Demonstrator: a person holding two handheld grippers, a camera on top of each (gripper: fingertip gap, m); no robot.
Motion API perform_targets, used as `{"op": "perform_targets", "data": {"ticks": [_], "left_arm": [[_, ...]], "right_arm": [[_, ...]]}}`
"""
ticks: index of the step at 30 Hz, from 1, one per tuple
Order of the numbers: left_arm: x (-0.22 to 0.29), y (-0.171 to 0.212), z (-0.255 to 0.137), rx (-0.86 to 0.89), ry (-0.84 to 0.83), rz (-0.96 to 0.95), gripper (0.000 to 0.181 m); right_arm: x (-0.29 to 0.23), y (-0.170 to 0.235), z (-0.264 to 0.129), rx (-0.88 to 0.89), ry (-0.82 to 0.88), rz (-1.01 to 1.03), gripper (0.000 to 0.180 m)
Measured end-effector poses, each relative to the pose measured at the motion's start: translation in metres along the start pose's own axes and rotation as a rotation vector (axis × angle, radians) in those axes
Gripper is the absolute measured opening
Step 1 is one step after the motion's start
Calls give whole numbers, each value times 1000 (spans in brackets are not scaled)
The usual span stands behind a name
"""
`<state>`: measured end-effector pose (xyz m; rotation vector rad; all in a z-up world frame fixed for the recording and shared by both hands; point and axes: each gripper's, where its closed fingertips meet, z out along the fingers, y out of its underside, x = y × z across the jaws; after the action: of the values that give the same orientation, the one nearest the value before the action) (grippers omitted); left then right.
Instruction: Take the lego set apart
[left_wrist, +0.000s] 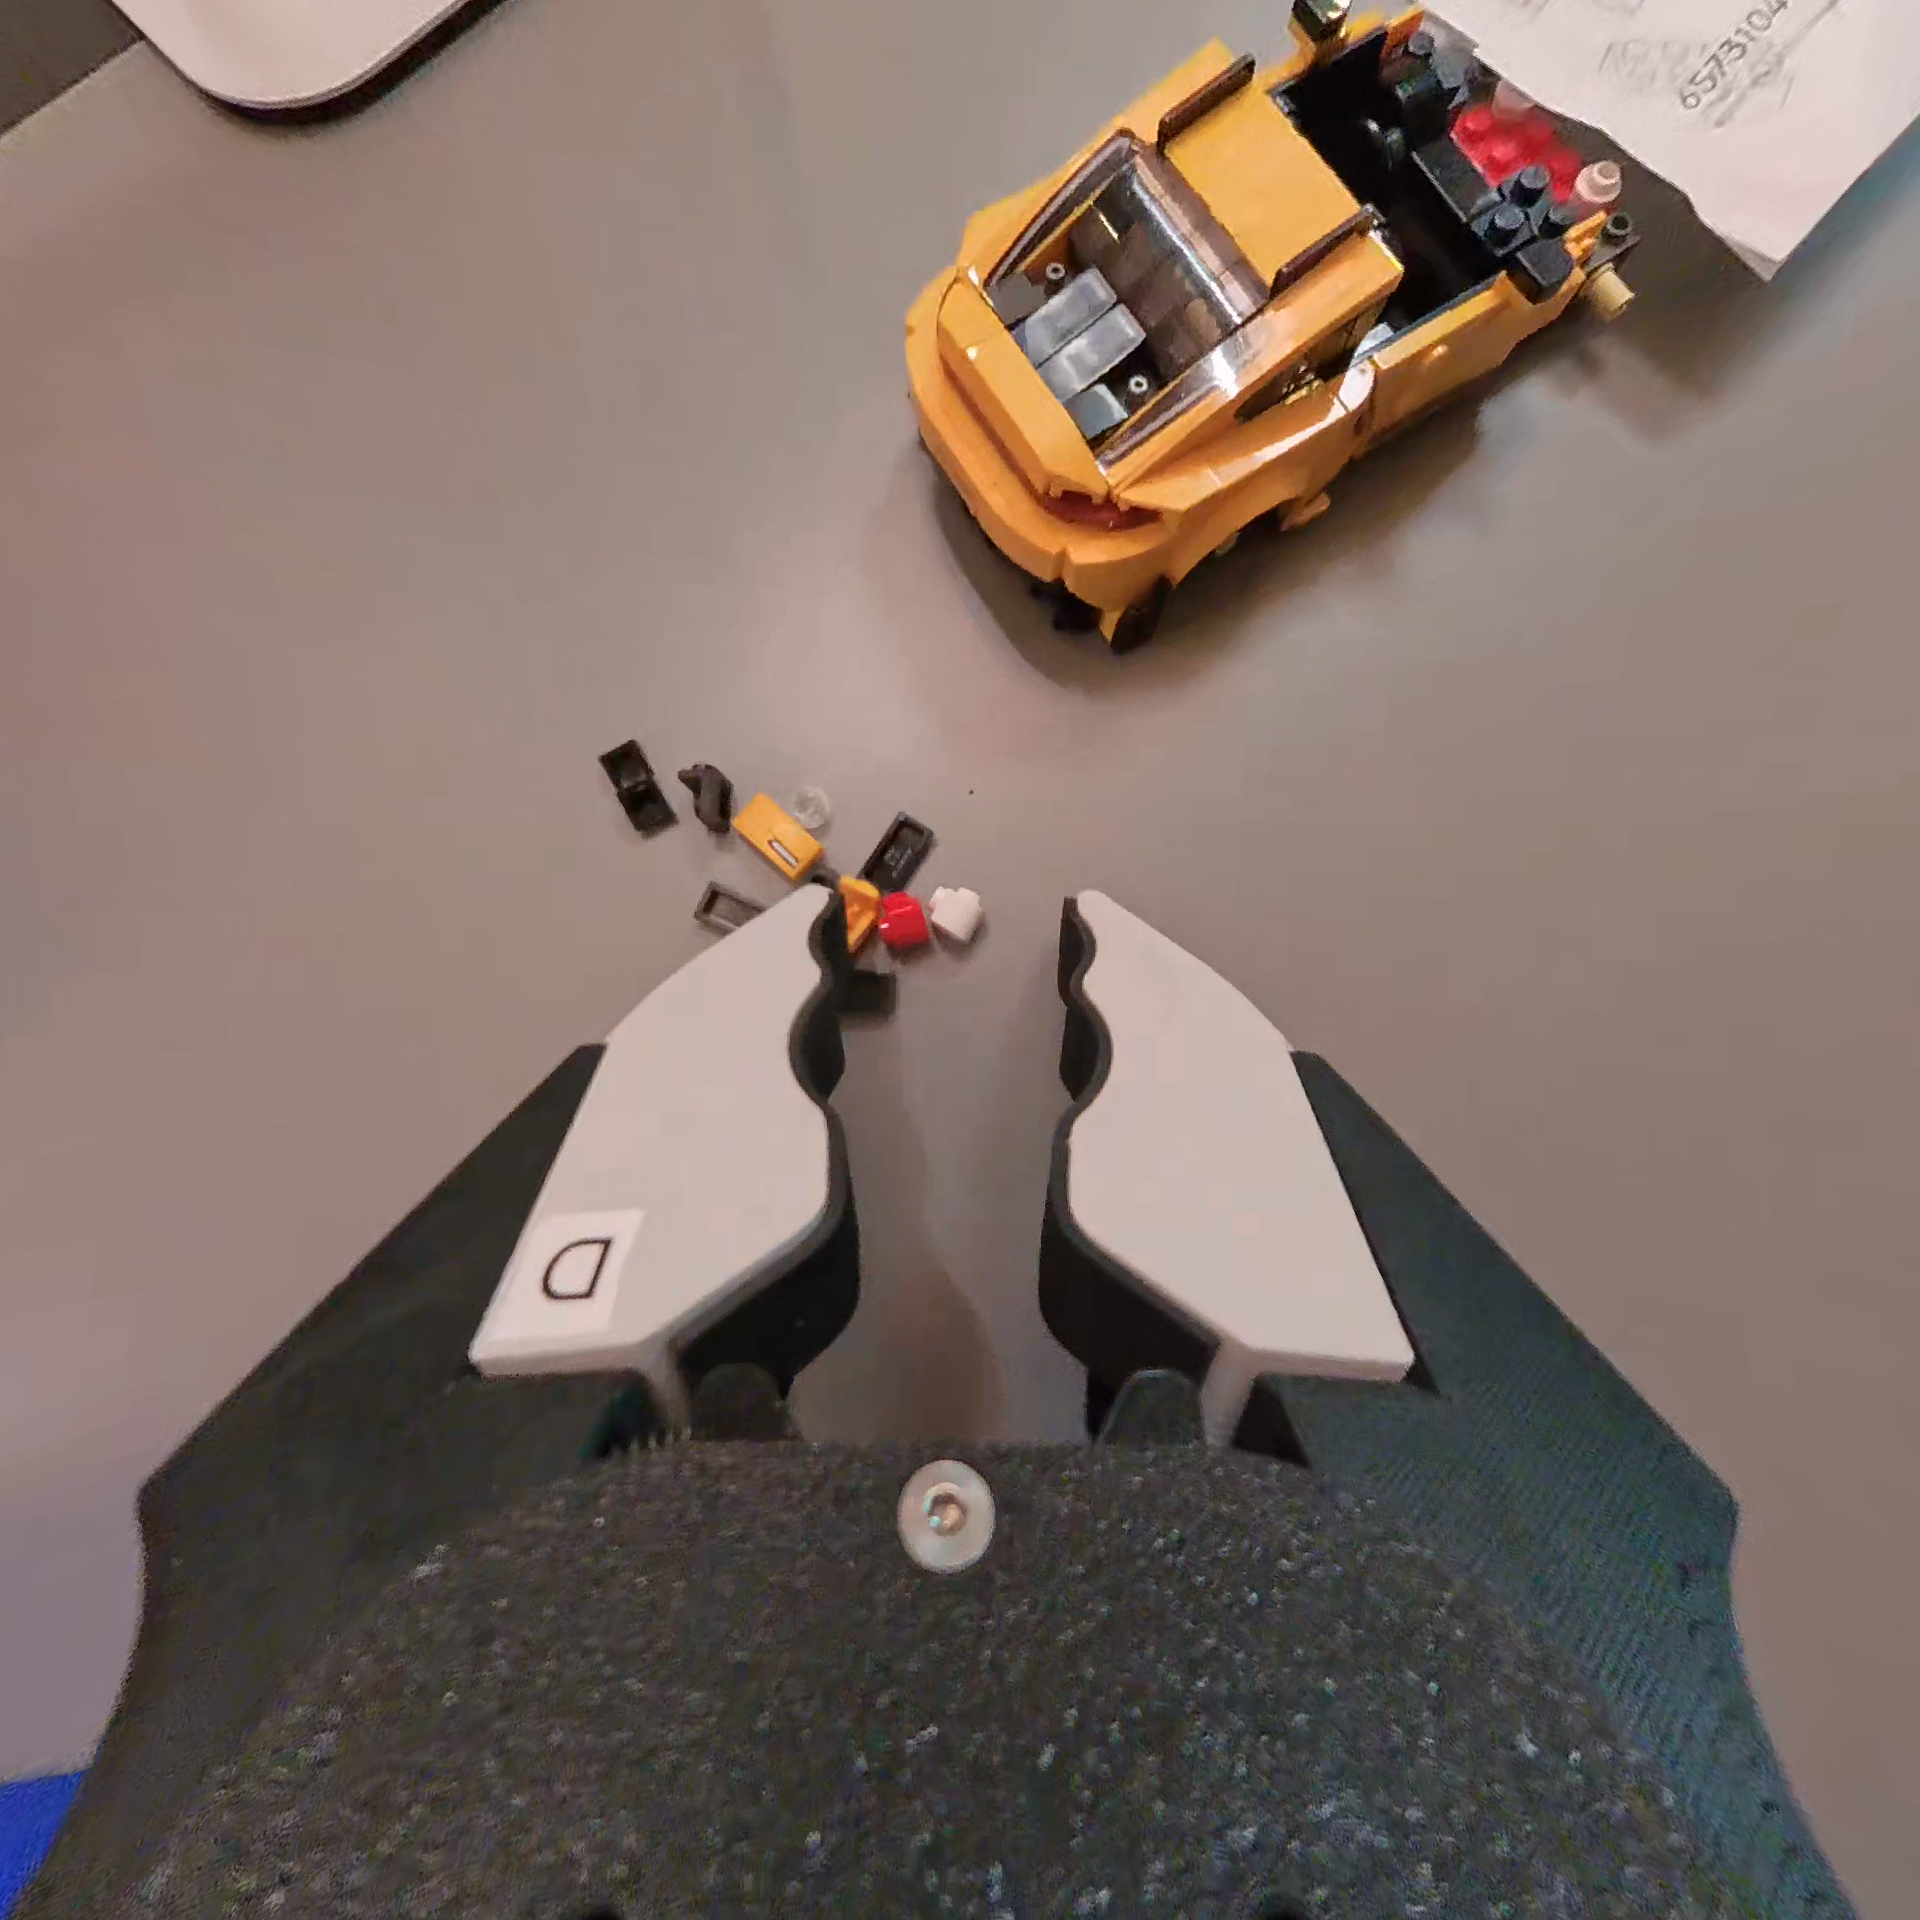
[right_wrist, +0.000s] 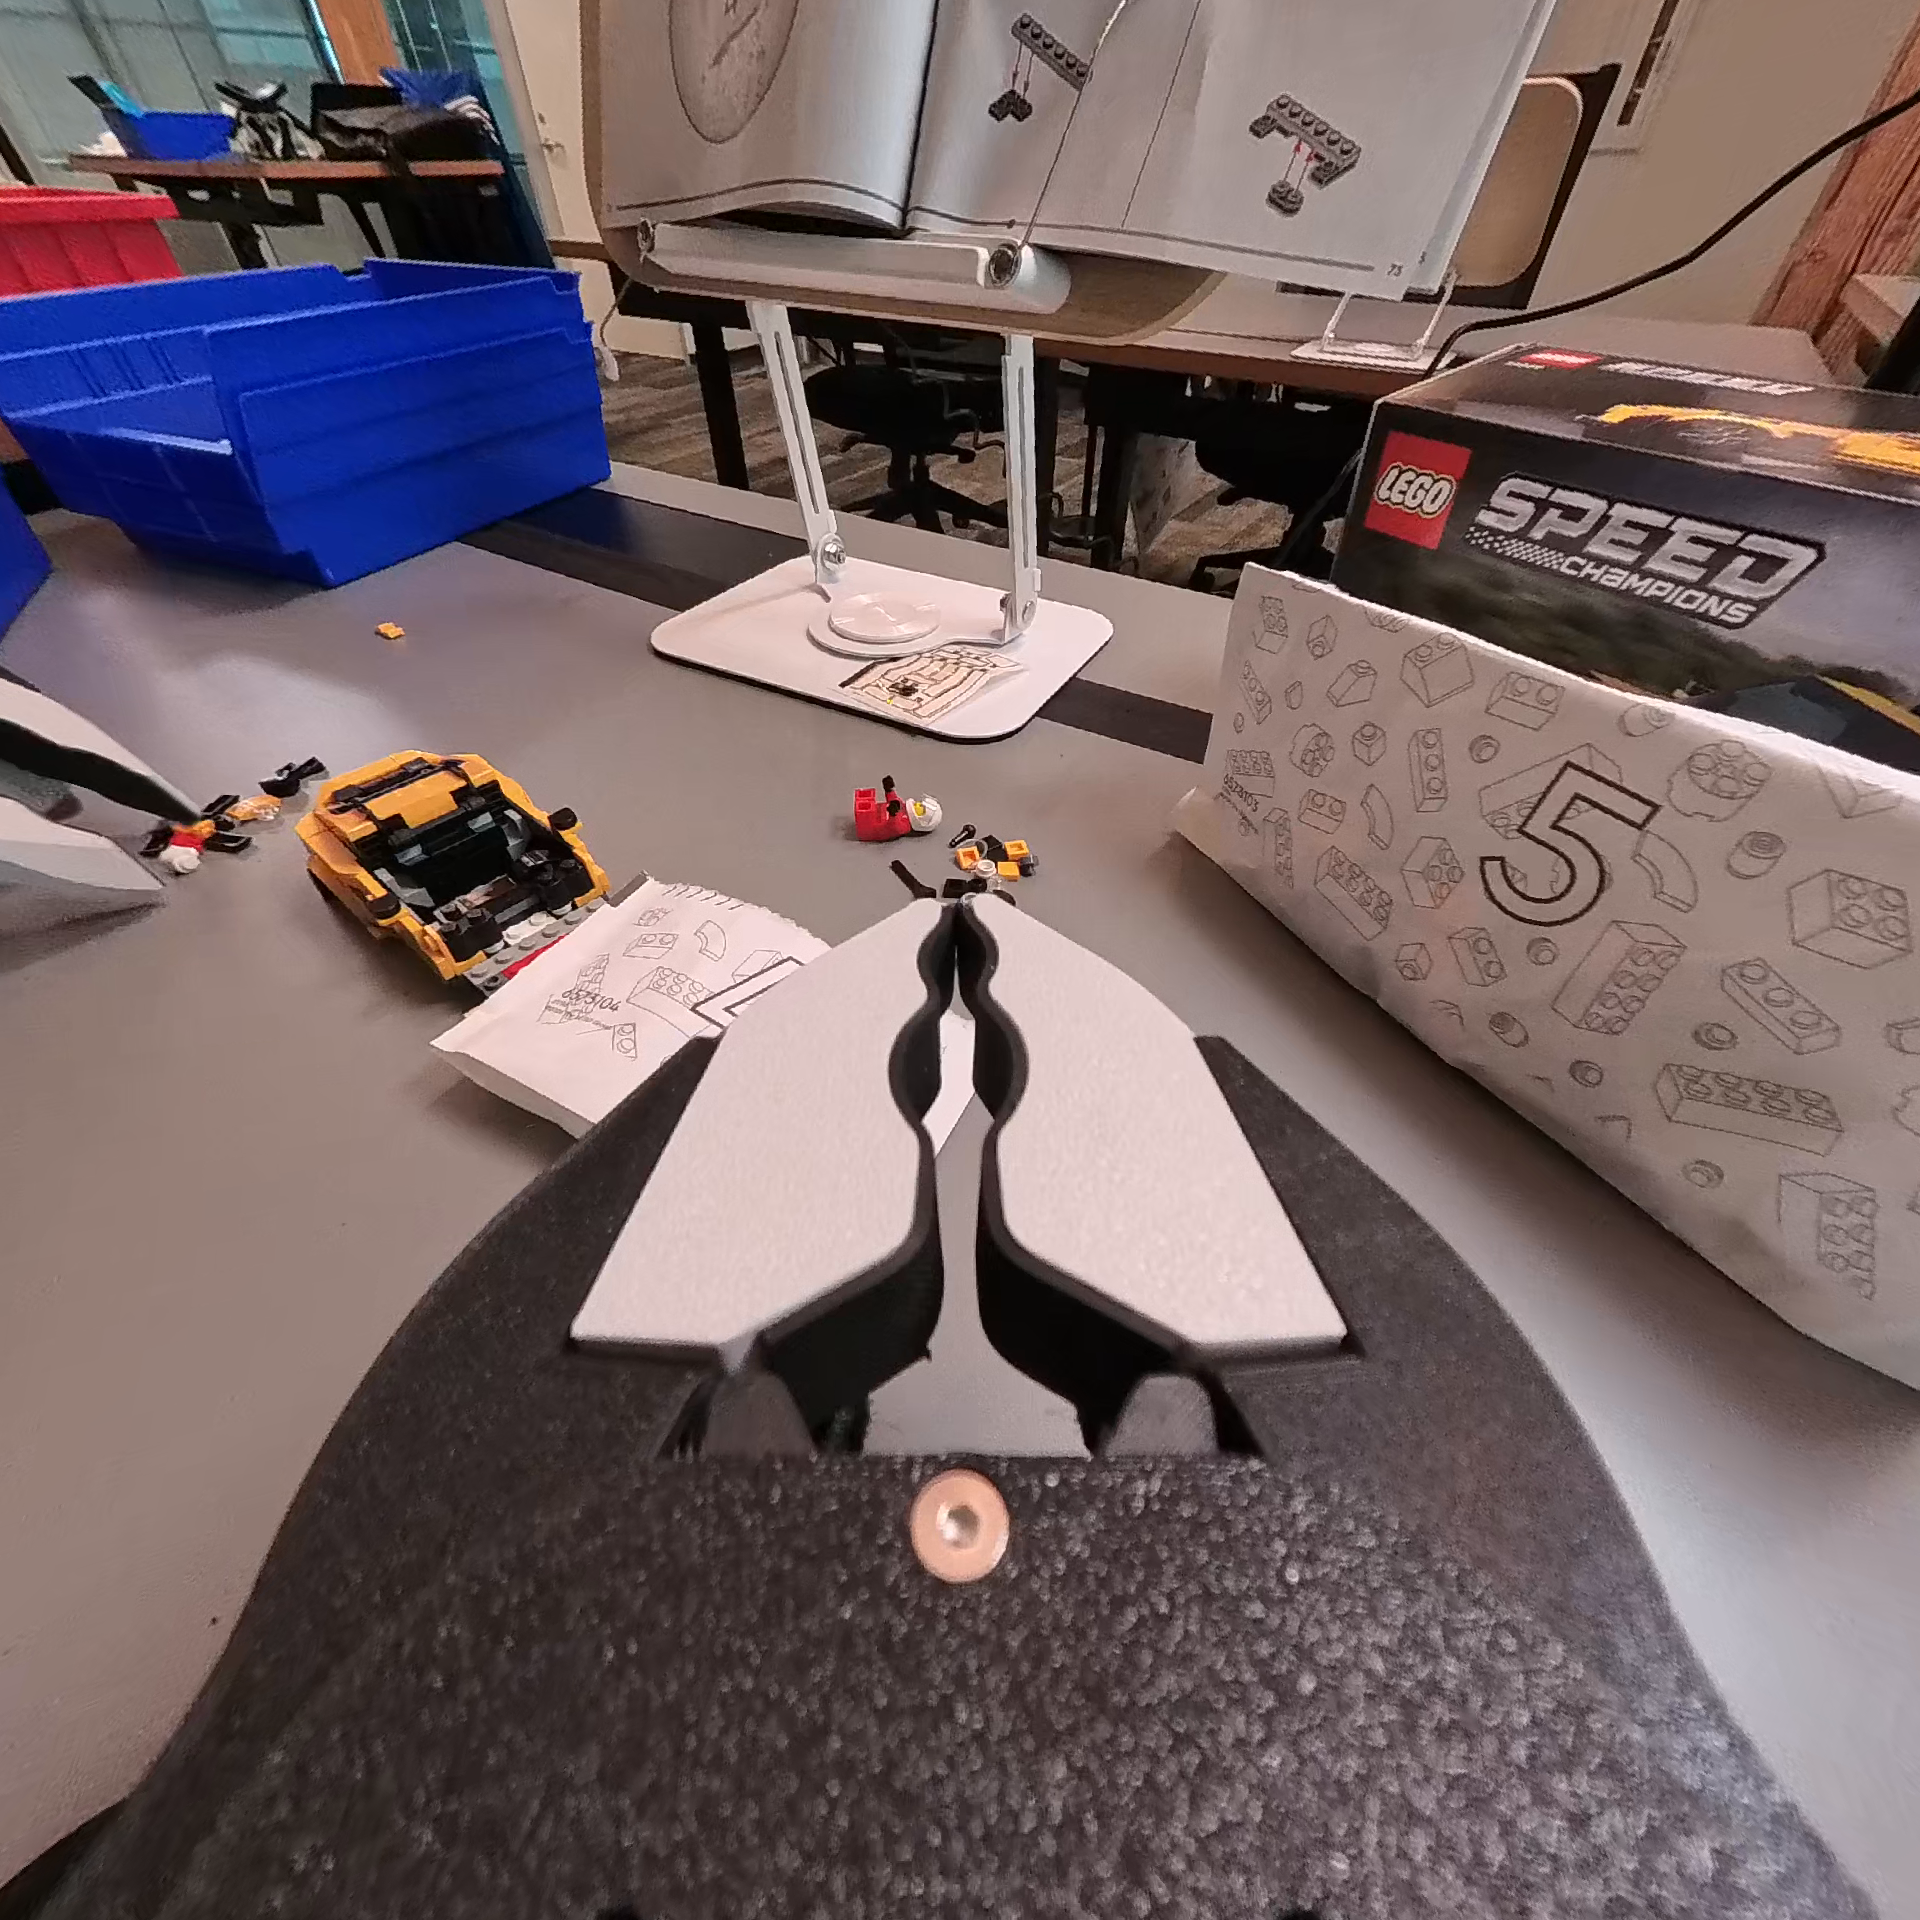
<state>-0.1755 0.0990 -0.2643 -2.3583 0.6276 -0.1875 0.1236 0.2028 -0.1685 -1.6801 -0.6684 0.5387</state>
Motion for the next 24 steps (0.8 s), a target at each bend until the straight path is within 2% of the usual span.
{"op": "perform_targets", "data": {"ticks": [8, 24], "left_arm": [[-11, 1, 3, -22, -64, 40, 31], [-8, 4, 4, -16, 7, -30, 21]], "right_arm": [[1, 0, 0, 0, -1, 6, 0], [1, 0, -1, 0, 0, 5, 0]]}}
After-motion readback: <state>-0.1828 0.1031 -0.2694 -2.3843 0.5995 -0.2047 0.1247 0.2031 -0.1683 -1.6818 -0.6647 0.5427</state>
